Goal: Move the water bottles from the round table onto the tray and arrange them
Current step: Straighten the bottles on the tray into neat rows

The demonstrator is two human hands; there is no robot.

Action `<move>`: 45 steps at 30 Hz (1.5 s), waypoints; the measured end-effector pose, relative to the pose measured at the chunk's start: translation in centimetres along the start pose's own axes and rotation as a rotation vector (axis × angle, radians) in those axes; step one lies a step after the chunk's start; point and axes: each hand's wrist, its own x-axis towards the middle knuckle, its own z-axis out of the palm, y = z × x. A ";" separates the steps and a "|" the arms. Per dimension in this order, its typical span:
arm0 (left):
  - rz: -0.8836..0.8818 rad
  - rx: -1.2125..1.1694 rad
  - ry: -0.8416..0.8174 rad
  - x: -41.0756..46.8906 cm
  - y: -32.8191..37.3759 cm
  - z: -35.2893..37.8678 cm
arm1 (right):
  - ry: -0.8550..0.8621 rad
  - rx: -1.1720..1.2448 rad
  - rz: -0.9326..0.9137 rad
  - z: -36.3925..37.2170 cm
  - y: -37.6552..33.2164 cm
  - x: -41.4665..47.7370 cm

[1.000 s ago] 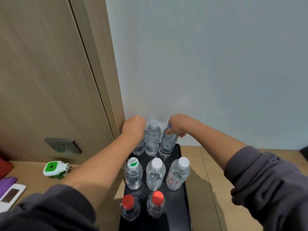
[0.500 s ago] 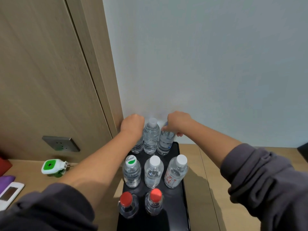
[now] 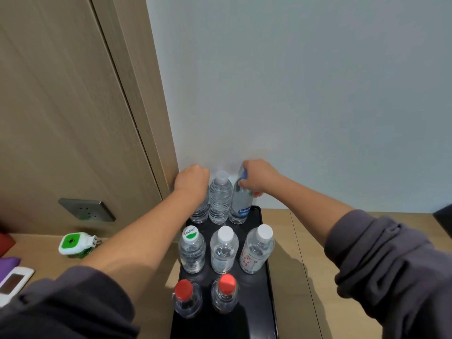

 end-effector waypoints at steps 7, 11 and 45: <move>-0.025 -0.038 -0.023 0.0 -0.4 -0.2 | 0.125 0.079 0.061 1.4 -0.5 -0.5; -0.046 -0.052 -0.017 -0.2 -0.3 -0.2 | 0.140 0.120 0.071 1.7 -0.9 -0.7; 0.278 -0.039 -0.256 -9.5 -1.9 0.6 | -0.196 -0.378 -0.494 3.7 -4.4 -10.5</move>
